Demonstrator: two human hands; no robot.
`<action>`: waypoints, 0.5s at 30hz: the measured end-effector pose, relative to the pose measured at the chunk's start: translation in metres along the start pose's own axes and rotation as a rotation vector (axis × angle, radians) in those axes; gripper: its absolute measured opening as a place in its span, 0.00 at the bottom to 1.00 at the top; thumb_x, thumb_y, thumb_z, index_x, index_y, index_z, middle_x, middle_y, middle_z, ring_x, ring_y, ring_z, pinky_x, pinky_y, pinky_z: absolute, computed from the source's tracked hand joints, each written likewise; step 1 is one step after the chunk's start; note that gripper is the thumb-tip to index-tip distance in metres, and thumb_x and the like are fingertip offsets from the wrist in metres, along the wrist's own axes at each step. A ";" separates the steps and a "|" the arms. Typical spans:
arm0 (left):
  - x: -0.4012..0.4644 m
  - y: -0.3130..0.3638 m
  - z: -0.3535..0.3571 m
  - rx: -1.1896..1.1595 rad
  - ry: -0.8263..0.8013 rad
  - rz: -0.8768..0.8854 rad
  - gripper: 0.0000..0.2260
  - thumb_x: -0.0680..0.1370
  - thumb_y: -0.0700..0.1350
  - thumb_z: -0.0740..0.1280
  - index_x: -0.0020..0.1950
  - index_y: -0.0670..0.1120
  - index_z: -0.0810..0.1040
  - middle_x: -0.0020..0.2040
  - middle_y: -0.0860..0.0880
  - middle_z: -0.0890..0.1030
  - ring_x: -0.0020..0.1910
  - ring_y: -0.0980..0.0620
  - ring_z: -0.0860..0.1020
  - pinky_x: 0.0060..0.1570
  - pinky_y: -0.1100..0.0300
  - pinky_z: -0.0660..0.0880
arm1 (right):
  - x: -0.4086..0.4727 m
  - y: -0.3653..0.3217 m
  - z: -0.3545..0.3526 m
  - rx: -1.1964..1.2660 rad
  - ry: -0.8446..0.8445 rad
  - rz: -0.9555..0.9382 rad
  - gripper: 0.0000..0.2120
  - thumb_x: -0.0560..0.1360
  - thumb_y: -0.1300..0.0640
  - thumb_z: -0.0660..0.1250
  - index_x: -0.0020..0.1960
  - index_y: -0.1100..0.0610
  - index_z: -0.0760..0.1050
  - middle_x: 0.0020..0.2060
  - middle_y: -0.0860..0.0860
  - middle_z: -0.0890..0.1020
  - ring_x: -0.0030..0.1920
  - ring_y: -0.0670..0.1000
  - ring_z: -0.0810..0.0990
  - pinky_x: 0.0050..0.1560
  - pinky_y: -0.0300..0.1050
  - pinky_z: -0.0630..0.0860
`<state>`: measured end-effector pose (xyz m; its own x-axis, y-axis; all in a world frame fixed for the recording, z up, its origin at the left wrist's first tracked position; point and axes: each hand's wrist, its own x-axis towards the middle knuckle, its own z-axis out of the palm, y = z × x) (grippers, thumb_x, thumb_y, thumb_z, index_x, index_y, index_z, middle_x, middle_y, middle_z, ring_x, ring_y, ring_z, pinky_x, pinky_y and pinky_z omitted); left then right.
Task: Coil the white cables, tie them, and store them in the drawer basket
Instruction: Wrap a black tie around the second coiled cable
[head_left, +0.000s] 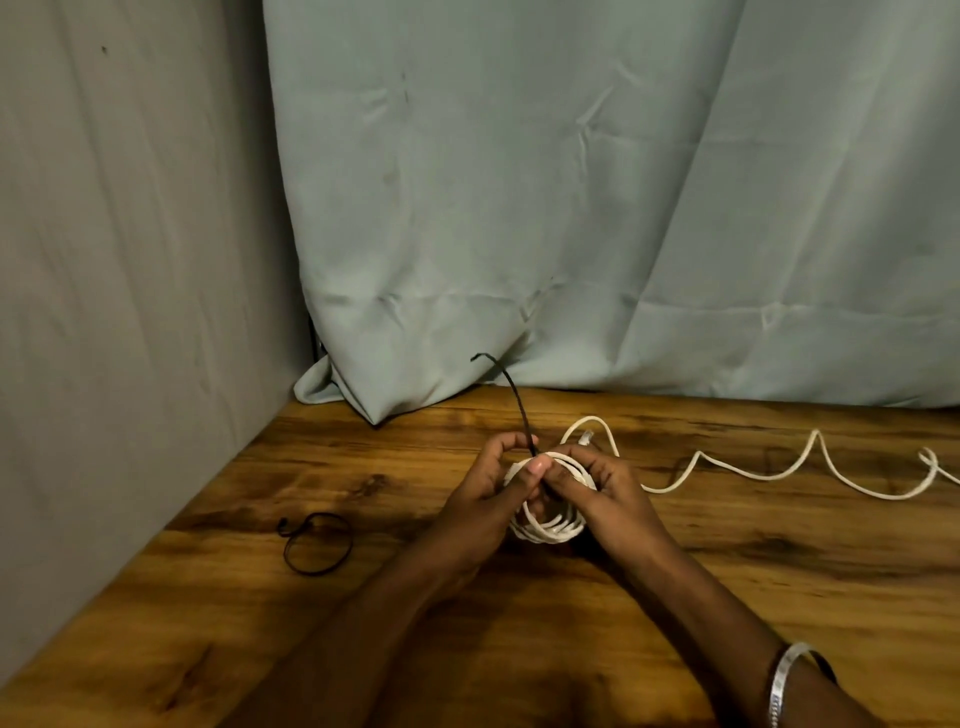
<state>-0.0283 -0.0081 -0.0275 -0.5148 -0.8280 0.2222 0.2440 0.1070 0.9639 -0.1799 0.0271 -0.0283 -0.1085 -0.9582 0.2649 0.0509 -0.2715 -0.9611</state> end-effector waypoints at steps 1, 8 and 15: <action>0.000 0.000 0.001 -0.003 0.003 0.000 0.13 0.79 0.50 0.67 0.64 0.54 0.74 0.52 0.47 0.86 0.49 0.53 0.83 0.46 0.56 0.80 | 0.000 0.000 0.001 0.018 0.003 0.010 0.14 0.74 0.53 0.72 0.54 0.62 0.84 0.41 0.61 0.87 0.41 0.58 0.86 0.46 0.53 0.83; 0.002 -0.003 -0.001 -0.005 0.022 -0.018 0.13 0.78 0.51 0.68 0.62 0.53 0.76 0.53 0.40 0.84 0.48 0.52 0.83 0.48 0.54 0.81 | 0.002 0.003 0.000 -0.001 0.011 0.008 0.12 0.76 0.53 0.72 0.54 0.62 0.84 0.41 0.61 0.87 0.42 0.58 0.85 0.49 0.55 0.82; 0.002 -0.003 -0.003 0.009 0.001 0.026 0.15 0.81 0.44 0.65 0.67 0.52 0.70 0.41 0.46 0.81 0.39 0.52 0.81 0.42 0.57 0.79 | 0.001 0.000 -0.001 -0.016 0.011 -0.017 0.14 0.76 0.50 0.72 0.52 0.60 0.85 0.40 0.60 0.86 0.40 0.58 0.85 0.44 0.52 0.82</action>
<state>-0.0271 -0.0119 -0.0301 -0.5072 -0.8256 0.2473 0.2500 0.1336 0.9590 -0.1809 0.0262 -0.0285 -0.1196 -0.9524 0.2805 0.0332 -0.2862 -0.9576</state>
